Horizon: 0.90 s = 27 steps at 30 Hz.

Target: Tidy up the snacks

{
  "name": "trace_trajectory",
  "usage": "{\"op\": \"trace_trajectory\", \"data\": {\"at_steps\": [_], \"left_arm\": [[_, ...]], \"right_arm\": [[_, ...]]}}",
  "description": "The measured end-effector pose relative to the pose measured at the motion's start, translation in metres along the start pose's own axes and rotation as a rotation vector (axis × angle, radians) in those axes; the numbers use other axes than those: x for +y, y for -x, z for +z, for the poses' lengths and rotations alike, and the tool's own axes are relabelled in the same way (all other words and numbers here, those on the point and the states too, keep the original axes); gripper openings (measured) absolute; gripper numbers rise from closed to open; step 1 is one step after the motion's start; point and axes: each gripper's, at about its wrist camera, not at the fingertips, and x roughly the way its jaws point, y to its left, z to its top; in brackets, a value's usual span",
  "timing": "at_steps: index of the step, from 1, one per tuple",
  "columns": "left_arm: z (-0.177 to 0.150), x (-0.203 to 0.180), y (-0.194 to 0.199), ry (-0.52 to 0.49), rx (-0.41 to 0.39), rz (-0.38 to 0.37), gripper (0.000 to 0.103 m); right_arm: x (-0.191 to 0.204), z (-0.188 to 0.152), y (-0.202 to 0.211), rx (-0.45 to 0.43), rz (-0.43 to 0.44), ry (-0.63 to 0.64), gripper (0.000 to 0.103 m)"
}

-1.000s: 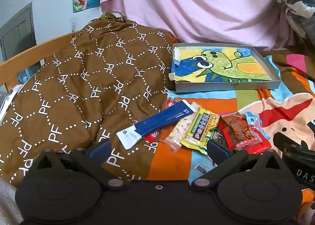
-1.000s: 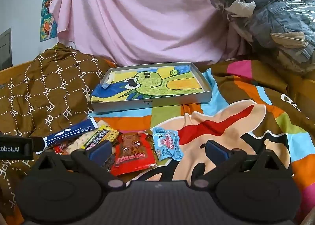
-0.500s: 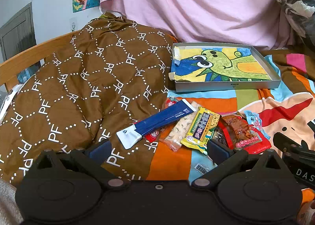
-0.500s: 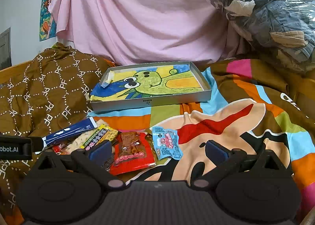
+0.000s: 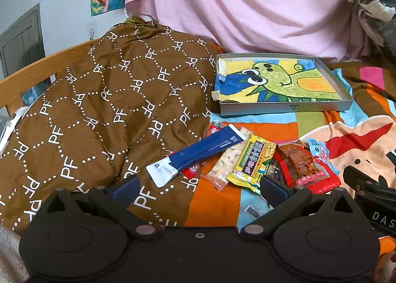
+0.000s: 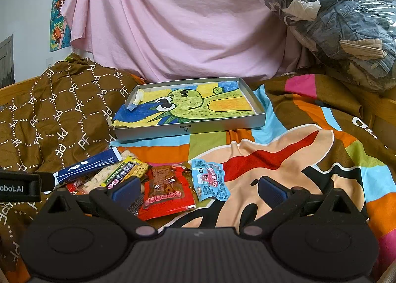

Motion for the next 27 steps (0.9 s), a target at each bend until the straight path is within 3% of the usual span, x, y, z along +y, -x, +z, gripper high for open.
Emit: {"op": "trace_trajectory", "data": {"at_steps": [27], "left_arm": [[-0.0032, 0.0050, -0.0062, 0.027, 0.042, 0.003, 0.102]], "right_arm": [[0.0004, -0.0016, -0.0024, 0.018, 0.009, -0.002, 0.103]]}}
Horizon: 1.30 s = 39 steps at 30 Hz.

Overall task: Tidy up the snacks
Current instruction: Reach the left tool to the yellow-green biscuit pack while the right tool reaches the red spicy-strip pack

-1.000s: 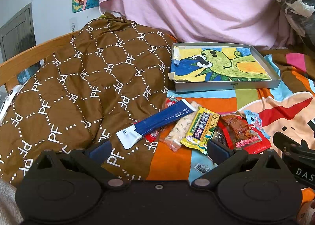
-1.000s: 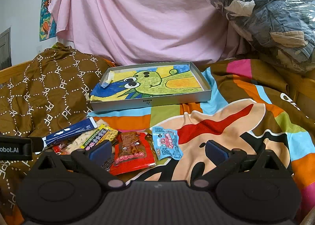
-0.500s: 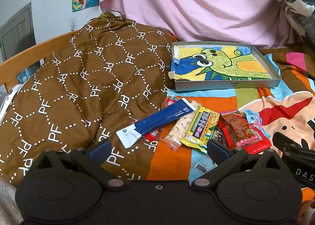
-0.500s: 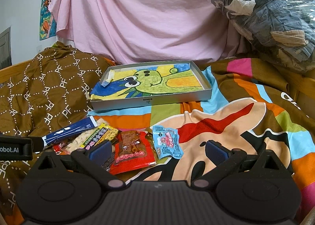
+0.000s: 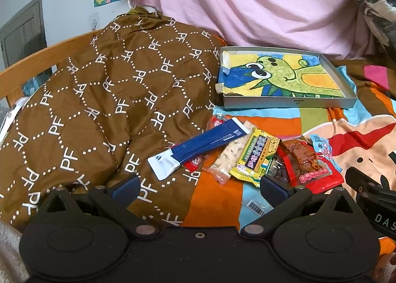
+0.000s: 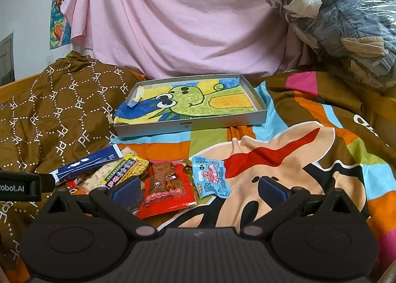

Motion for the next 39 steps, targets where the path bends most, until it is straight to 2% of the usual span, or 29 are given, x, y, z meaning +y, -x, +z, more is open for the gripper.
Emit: {"op": "trace_trajectory", "data": {"at_steps": [13, 18, 22, 26, 30, 39], "left_arm": [[0.006, 0.004, -0.007, 0.027, 0.054, -0.012, 0.102], [0.011, 0.005, -0.020, 0.018, 0.131, -0.042, 0.102], [0.023, 0.006, -0.038, -0.023, 0.197, -0.076, 0.102], [0.041, 0.011, -0.055, -0.041, 0.205, -0.059, 0.102], [0.055, 0.009, -0.073, -0.081, 0.207, -0.040, 0.102], [0.067, 0.001, -0.099, -0.123, 0.205, -0.035, 0.102]], "right_arm": [[0.008, 0.004, -0.009, 0.092, 0.009, 0.019, 0.103], [0.008, 0.014, -0.016, 0.141, 0.048, 0.084, 0.103], [0.007, 0.027, -0.018, 0.132, 0.090, 0.176, 0.103], [0.002, 0.040, -0.024, 0.113, 0.158, 0.278, 0.103], [0.002, 0.045, -0.036, 0.080, 0.165, 0.383, 0.103], [0.008, 0.039, -0.072, 0.123, 0.193, 0.366, 0.103]]}}
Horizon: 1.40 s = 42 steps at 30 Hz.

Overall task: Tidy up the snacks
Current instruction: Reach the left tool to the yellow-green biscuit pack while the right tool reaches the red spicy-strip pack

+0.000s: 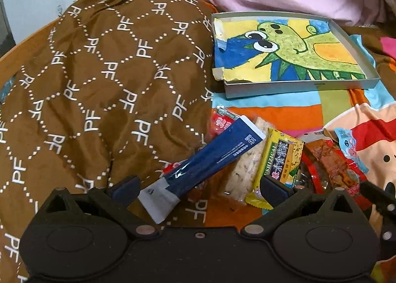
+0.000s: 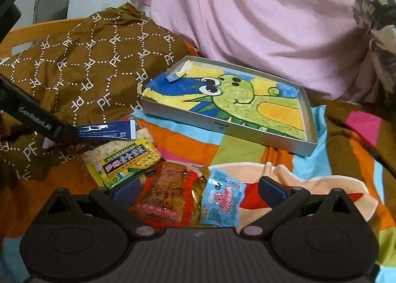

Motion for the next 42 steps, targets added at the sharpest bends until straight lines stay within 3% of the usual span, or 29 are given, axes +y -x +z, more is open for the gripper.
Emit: {"op": "trace_trajectory", "data": {"at_steps": [8, 16, 22, 24, 30, 37, 40, 42], "left_arm": [[0.001, -0.013, -0.018, -0.054, 0.013, -0.036, 0.102], [-0.002, -0.018, -0.033, -0.083, 0.033, -0.113, 0.102], [-0.004, -0.032, -0.039, -0.156, 0.011, -0.176, 0.100], [-0.004, -0.038, -0.041, -0.193, 0.001, -0.193, 0.098], [-0.006, -0.049, -0.049, -0.258, -0.003, -0.270, 0.082], [-0.007, -0.054, -0.055, -0.267, -0.015, -0.326, 0.067], [-0.006, -0.055, -0.055, -0.287, -0.021, -0.344, 0.053], [-0.006, -0.056, -0.055, -0.290, -0.017, -0.348, 0.053]], "right_arm": [[0.008, 0.001, -0.024, 0.021, 0.026, 0.008, 0.103], [0.035, -0.007, -0.040, 0.031, 0.043, 0.140, 0.103], [0.041, -0.009, -0.045, 0.032, 0.006, 0.174, 0.102], [0.038, -0.010, -0.048, 0.054, -0.005, 0.162, 0.096], [0.032, -0.010, -0.051, 0.086, -0.027, 0.144, 0.080], [0.022, -0.008, -0.053, 0.124, 0.001, 0.087, 0.069], [0.017, -0.007, -0.054, 0.133, 0.000, 0.070, 0.061], [0.012, -0.007, -0.057, 0.146, -0.004, 0.058, 0.055]]}}
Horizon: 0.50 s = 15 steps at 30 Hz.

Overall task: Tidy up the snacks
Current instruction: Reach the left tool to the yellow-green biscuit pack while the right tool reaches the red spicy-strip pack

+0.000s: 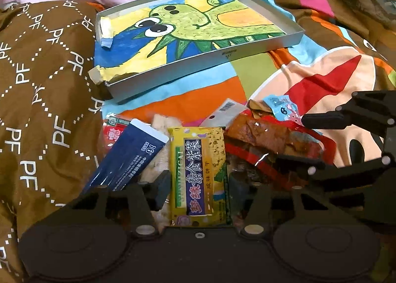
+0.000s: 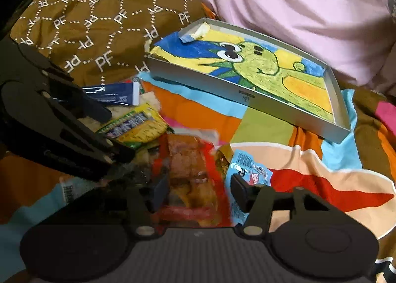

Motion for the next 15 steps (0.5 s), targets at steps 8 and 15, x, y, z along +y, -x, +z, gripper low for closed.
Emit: {"op": "trace_trajectory", "data": {"at_steps": [8, 15], "left_arm": [[0.000, -0.002, -0.002, -0.035, 0.013, -0.015, 0.060], [0.001, -0.004, -0.004, -0.065, 0.031, -0.030, 0.059]], "right_arm": [[-0.008, 0.001, -0.007, -0.002, 0.069, -0.013, 0.053], [-0.020, 0.006, -0.019, -0.002, 0.150, -0.013, 0.062]]}}
